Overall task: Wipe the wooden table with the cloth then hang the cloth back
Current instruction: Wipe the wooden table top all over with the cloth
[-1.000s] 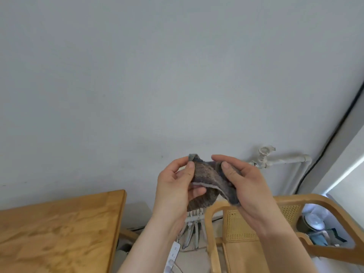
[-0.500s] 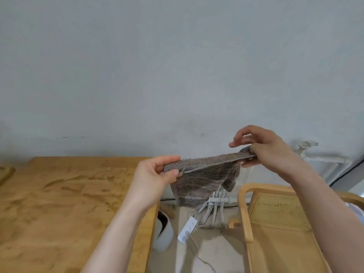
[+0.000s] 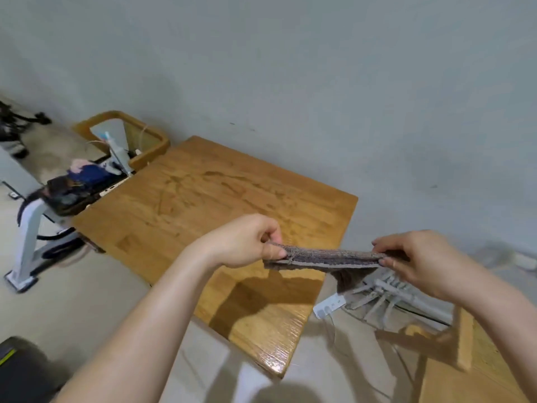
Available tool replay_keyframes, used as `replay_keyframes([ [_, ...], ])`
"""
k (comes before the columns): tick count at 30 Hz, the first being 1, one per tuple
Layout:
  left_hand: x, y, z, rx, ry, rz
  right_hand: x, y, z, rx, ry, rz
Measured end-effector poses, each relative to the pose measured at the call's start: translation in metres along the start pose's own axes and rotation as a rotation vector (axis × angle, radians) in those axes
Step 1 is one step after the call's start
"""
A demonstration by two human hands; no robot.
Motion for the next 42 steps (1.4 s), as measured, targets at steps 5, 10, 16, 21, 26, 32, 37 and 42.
replay_keyframes([
  [5, -0.040, 0.033, 0.003, -0.607, -0.261, 0.053, 0.013, 0.021, 0.001, 0.420, 0.048, 0.013],
  [10, -0.054, 0.074, -0.021, -0.734, -0.485, 0.181, 0.025, 0.027, -0.022, 0.707, -0.286, -0.006],
  [16, -0.071, 0.140, -0.103, -0.029, -0.370, 0.443, 0.056, 0.044, -0.200, 0.233, 0.191, -0.021],
  [21, -0.070, 0.149, -0.151, 0.157, -0.151, 0.413, 0.053, 0.029, -0.275, -0.093, 0.513, -0.022],
  [26, -0.048, 0.147, -0.187, 0.207, 0.106, 0.430, 0.050, 0.035, -0.281, -0.069, 0.477, -0.048],
  [32, -0.002, 0.129, -0.211, 0.327, 0.310, 0.314, 0.056, 0.033, -0.301, -0.074, 0.348, -0.157],
  [37, 0.004, 0.160, -0.223, 0.405, 0.294, 0.046, 0.056, 0.041, -0.306, -0.021, 0.171, -0.231],
  [42, 0.003, 0.191, -0.210, 0.456, 0.222, -0.270, 0.045, 0.069, -0.328, 0.038, 0.051, -0.623],
])
Point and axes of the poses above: each hand's wrist, its own x-axis towards the middle knuckle, its own z-axis out of the back of the hand, y = z × x, the point moved 8 cm from there along x, towards the middle knuckle, and after that the axes turned 13 degrees about -z, right-handed, at the moved point
